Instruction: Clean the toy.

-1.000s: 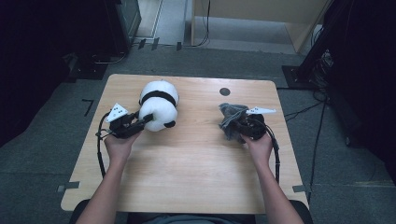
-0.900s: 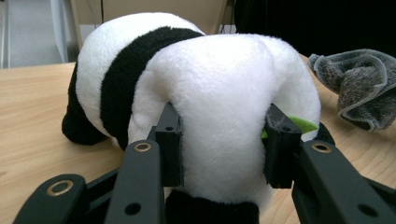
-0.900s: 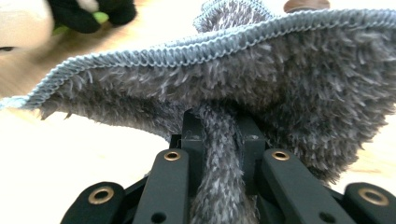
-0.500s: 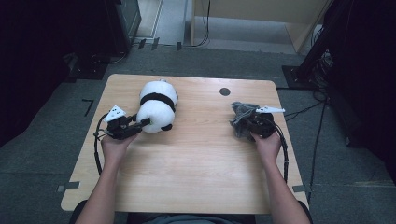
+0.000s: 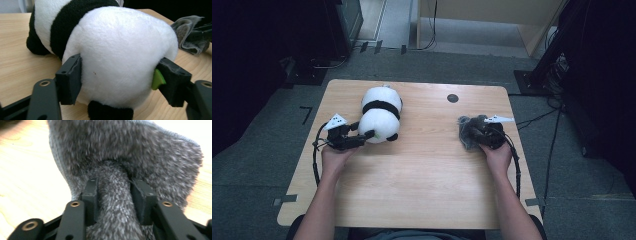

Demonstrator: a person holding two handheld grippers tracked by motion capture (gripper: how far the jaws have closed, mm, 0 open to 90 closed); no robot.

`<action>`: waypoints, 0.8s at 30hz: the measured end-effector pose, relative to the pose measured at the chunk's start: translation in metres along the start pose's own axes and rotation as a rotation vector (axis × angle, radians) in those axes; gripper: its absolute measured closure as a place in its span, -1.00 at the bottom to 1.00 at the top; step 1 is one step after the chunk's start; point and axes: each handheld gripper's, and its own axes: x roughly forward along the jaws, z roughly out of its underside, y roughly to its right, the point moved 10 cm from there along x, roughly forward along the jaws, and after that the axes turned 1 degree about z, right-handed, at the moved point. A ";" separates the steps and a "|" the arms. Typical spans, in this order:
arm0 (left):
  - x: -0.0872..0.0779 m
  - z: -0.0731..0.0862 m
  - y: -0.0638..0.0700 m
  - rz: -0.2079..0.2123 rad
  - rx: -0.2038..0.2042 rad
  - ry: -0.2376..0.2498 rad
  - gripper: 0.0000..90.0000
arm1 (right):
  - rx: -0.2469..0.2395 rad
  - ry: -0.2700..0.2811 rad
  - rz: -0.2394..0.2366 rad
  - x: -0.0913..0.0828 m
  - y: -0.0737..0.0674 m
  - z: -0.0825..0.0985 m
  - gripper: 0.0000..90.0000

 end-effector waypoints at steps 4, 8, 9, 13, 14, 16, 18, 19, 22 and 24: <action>-0.001 0.002 0.003 0.000 0.007 -0.032 -0.44 | 0.009 0.020 0.001 -0.006 0.001 -0.003 0.14; -0.004 0.003 0.004 0.024 -0.016 -0.053 -0.50 | 0.019 0.036 0.002 -0.012 0.001 -0.005 0.07; -0.006 0.005 0.003 0.033 -0.030 -0.067 -0.57 | 0.020 0.038 0.003 -0.013 0.001 -0.005 0.06; -0.013 0.004 0.003 0.045 -0.041 -0.058 -0.60 | 0.023 0.055 0.000 -0.018 -0.002 -0.008 0.04; -0.015 0.004 0.003 0.048 -0.043 -0.057 -0.60 | 0.023 0.059 -0.002 -0.019 -0.003 -0.009 0.04; -0.018 0.002 0.004 0.047 -0.036 -0.049 -0.60 | 0.016 0.061 -0.004 -0.021 -0.006 -0.010 0.04; -0.019 -0.001 0.006 0.046 -0.026 -0.038 -0.60 | 0.008 0.066 -0.007 -0.023 -0.010 -0.012 0.04; -0.020 -0.003 0.009 0.051 -0.019 -0.033 -0.59 | 0.007 0.069 -0.010 -0.023 -0.011 -0.013 0.04; -0.020 -0.006 0.017 0.054 0.012 -0.030 -0.59 | -0.005 0.069 -0.023 -0.025 -0.019 -0.014 0.04; -0.022 -0.009 0.021 0.053 0.029 -0.019 -0.58 | -0.018 0.060 -0.030 -0.025 -0.024 -0.014 0.04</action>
